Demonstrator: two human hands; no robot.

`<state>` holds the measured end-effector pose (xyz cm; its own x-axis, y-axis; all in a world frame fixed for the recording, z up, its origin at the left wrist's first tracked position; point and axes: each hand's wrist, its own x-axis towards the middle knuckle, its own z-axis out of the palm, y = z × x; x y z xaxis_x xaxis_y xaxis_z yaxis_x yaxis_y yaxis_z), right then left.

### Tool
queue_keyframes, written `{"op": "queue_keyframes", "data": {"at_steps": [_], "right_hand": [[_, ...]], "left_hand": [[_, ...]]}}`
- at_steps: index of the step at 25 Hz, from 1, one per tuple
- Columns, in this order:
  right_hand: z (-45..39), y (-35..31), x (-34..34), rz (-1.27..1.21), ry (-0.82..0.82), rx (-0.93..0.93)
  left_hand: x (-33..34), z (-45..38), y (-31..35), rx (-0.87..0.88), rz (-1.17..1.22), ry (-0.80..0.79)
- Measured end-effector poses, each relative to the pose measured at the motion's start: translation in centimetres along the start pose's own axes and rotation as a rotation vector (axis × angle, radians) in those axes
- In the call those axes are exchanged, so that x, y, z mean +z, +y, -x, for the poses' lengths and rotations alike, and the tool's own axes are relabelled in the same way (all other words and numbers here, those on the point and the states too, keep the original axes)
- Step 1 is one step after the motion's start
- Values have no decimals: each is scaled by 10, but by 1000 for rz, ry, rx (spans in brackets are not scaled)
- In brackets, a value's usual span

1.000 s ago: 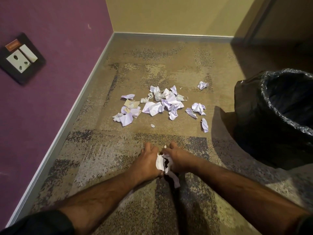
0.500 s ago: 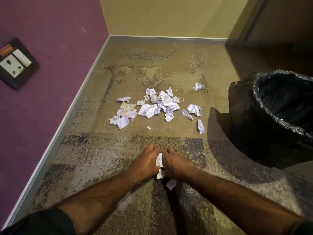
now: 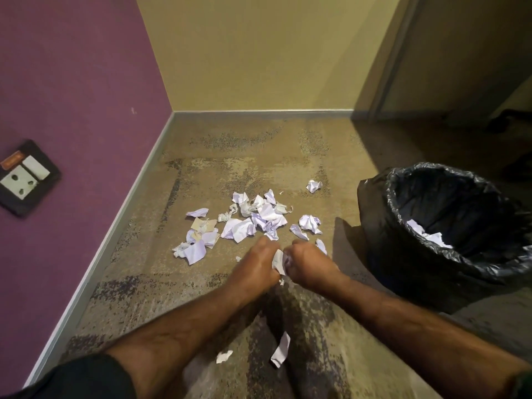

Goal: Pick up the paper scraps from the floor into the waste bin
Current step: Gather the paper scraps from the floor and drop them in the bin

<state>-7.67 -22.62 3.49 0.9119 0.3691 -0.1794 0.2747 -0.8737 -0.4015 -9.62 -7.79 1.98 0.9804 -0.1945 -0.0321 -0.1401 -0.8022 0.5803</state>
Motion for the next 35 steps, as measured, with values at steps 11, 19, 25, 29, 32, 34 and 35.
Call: {"op": "queue_keyframes", "data": {"at_steps": [11, 19, 25, 29, 32, 34, 35], "right_hand": [[29, 60, -211, 61, 325, 149], [82, 142, -240, 101, 431, 381], [89, 166, -228, 102, 435, 437], [83, 165, -221, 134, 417, 478], [76, 161, -213, 161, 465, 478], [68, 155, -203, 228, 518, 460], [63, 152, -198, 243, 547, 451]], "left_hand": [[-69, -112, 192, 252, 78, 82], [-20, -128, 286, 168, 194, -128], [4, -131, 301, 120, 248, -131], [7, -134, 287, 204, 221, -163], [8, -132, 279, 279, 182, -233], [8, -129, 267, 345, 151, -211], [7, -128, 261, 380, 99, -167]]}}
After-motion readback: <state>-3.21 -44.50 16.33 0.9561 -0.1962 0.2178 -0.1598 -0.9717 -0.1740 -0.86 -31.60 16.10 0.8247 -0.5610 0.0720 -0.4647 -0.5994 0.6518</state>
